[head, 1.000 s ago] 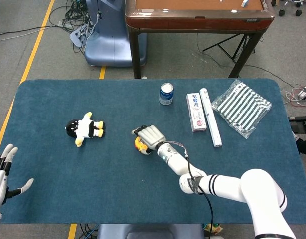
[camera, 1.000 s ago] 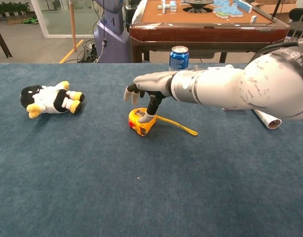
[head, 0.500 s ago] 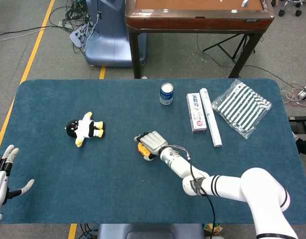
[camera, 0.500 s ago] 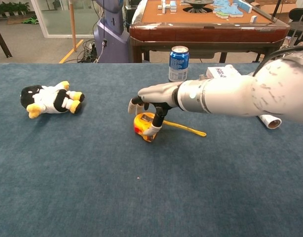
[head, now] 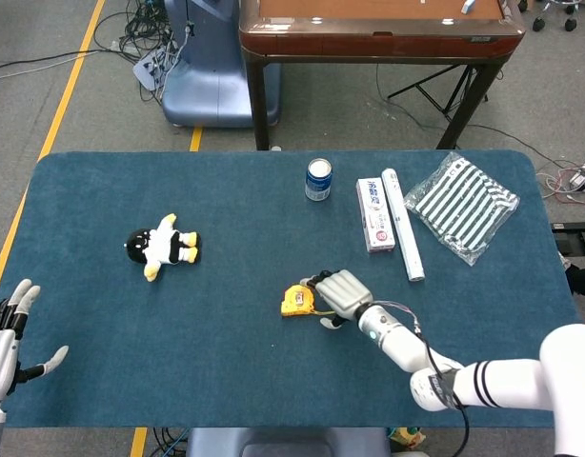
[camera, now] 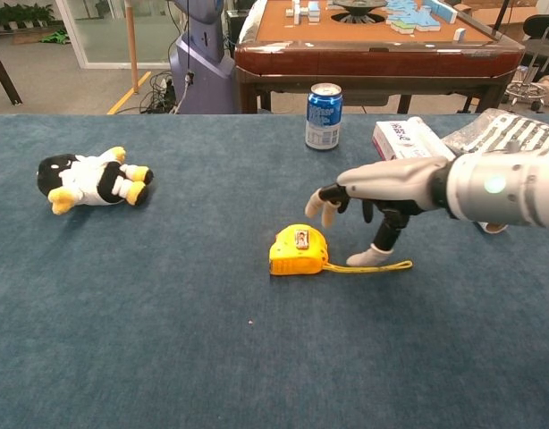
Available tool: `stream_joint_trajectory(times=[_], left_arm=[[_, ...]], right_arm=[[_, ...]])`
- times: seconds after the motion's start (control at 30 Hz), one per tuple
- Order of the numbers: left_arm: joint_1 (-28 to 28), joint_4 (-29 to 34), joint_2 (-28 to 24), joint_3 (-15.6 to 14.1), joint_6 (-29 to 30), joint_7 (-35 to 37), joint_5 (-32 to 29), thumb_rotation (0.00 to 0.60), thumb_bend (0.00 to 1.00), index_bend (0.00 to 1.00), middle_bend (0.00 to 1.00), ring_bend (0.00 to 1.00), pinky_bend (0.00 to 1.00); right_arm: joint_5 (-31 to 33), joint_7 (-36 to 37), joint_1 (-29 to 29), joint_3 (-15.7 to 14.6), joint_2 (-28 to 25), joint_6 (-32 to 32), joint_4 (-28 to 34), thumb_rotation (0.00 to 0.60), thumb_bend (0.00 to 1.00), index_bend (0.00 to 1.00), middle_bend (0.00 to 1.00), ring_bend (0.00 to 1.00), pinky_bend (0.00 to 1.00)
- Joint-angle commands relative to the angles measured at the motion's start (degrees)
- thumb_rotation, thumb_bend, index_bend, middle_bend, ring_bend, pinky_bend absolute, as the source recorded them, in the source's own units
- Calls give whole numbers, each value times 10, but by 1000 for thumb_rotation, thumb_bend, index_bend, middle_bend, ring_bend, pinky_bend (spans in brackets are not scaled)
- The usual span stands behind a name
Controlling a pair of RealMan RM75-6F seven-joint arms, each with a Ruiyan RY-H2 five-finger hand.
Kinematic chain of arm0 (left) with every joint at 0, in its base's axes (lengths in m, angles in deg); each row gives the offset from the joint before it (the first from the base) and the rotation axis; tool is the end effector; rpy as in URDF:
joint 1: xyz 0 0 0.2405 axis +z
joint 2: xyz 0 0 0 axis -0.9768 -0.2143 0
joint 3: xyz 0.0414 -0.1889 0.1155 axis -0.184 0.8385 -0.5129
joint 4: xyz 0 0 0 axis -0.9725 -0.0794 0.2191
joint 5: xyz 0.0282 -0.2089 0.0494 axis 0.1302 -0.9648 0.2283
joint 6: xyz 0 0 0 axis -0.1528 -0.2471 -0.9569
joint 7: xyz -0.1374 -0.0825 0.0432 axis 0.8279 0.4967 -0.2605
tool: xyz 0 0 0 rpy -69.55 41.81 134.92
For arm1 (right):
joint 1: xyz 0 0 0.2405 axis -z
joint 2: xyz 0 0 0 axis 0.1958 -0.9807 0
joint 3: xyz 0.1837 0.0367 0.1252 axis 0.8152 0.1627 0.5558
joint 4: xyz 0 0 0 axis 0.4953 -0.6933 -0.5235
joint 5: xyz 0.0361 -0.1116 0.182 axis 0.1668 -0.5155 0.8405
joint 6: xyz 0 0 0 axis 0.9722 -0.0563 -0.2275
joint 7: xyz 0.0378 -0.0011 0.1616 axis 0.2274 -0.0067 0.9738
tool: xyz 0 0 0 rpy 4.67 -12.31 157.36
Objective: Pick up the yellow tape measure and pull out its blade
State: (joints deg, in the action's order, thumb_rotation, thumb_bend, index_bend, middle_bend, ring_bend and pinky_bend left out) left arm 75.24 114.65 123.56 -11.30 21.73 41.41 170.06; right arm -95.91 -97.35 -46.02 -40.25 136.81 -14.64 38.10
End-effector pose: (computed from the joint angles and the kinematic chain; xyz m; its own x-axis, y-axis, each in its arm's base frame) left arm -0.2861 0.1898 0.1393 0.2291 -0.0161 0.9733 0.9702 0.0842 -0.2270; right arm -0.1079 -0.3110 -0.0533 0.5974 -0.5000 0.6270 -0.7916 -0.4927 0.3614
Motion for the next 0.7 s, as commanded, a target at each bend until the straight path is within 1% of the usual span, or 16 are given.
stream_joint_trajectory(times=[0.03,0.13,0.27,0.33,0.57,0.7], left_arm=[[0,-1,0,0,0,1,0,600,188,0,0,0,0],[-2,-1,1,-1,-3,3,2,600,189,0,0,0,0],[-2,0,1,-2,-3,3,8,600,188,0,0,0,0],[-2,0,0,-2,-2,4,9,600,188,0,0,0,0],[6,0,-4,-4,6,9,6,600,189,0,0,0,0],[8,-2,-7,-5,8,16,7,600,189,0,0,0,0]], right_arm=[[-22,8,28,-11,-19,-36,27,600,367,146,234,172,291],[-32,-1,41,-9,-10,-68,28,600,363,145,234,176,291],[-17,-45,40,-1,15,-99,21,600,325,145,246,202,291],[-6,-61,36,5,27,-102,18,600,305,145,259,217,291],[43,-117,16,18,74,-102,-6,600,303,145,263,222,291],[57,-130,9,28,99,-104,-26,600,303,145,263,222,291]])
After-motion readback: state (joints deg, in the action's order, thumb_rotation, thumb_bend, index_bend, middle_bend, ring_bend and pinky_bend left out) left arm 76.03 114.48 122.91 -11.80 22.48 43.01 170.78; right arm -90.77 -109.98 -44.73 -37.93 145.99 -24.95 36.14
